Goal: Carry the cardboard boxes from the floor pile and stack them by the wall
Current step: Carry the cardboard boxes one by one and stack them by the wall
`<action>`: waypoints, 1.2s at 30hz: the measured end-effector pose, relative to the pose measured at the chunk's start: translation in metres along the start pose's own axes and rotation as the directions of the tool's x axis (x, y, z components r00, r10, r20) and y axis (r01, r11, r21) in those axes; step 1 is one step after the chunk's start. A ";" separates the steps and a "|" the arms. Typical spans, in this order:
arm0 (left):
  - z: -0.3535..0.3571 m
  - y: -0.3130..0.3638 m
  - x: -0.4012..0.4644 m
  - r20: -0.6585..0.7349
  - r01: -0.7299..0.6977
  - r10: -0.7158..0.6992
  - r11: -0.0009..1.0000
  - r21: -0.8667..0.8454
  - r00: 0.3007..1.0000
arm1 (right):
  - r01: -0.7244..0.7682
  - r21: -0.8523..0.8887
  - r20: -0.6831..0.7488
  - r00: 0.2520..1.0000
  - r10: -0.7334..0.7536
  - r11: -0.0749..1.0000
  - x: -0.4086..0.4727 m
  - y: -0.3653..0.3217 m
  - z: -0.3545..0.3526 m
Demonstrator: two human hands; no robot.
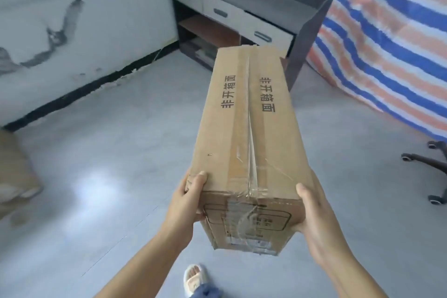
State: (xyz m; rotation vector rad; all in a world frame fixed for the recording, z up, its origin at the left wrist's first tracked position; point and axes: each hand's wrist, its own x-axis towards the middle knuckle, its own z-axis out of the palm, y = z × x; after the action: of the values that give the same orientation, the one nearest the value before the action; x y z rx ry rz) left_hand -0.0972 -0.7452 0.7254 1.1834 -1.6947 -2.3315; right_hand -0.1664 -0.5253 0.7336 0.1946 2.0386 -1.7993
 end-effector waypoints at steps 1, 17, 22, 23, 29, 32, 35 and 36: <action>-0.024 0.008 0.007 -0.042 -0.008 0.007 1.000 -0.024 0.999 | 0.007 -0.014 0.044 0.999 -0.006 1.000 0.009 -0.005 0.027; -0.238 0.103 0.079 -0.563 -0.207 0.052 0.954 -0.215 0.825 | 0.135 -0.085 0.602 0.796 -0.057 0.987 0.124 -0.088 0.333; -0.283 0.149 0.128 -0.644 -0.228 0.032 0.948 -0.223 0.764 | 0.117 -0.086 0.677 0.735 -0.028 0.989 0.177 -0.113 0.414; -0.291 0.160 0.139 -0.656 -0.229 0.031 0.949 -0.218 0.754 | 0.119 -0.101 0.692 0.722 -0.017 0.988 0.188 -0.120 0.431; -0.347 0.208 0.192 -0.723 -0.255 -0.024 0.927 -0.274 0.691 | 0.129 -0.165 0.758 0.650 0.042 0.978 0.236 -0.155 0.527; -0.383 0.222 0.211 -0.742 -0.269 -0.042 0.917 -0.293 0.669 | 0.145 -0.187 0.779 0.624 0.056 0.972 0.247 -0.164 0.575; -0.431 0.230 0.235 -0.759 -0.269 -0.062 0.914 -0.304 0.648 | 0.166 -0.201 0.788 0.613 0.059 0.966 0.252 -0.164 0.631; -0.449 0.232 0.243 -0.762 -0.268 -0.069 0.913 -0.309 0.644 | 0.169 -0.211 0.786 0.615 0.064 0.963 0.253 -0.163 0.651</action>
State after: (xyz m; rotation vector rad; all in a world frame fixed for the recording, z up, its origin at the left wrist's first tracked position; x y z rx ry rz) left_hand -0.1000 -1.3061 0.7274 1.5881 -0.8937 -1.5780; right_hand -0.3173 -1.2267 0.7314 -0.6543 1.5709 -1.2444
